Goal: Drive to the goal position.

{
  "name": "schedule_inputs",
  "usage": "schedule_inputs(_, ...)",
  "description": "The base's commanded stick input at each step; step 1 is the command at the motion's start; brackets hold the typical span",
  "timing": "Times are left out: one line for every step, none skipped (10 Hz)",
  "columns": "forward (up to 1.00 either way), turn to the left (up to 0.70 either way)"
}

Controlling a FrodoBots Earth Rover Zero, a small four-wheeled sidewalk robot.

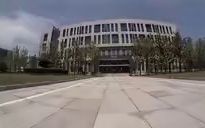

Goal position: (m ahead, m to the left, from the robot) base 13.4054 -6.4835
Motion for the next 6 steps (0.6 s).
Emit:
schedule_inputs(0.50,0.01)
schedule_inputs(0.50,0.01)
schedule_inputs(0.50,0.01)
schedule_inputs(0.50,0.01)
schedule_inputs(0.50,0.01)
schedule_inputs(0.50,0.01)
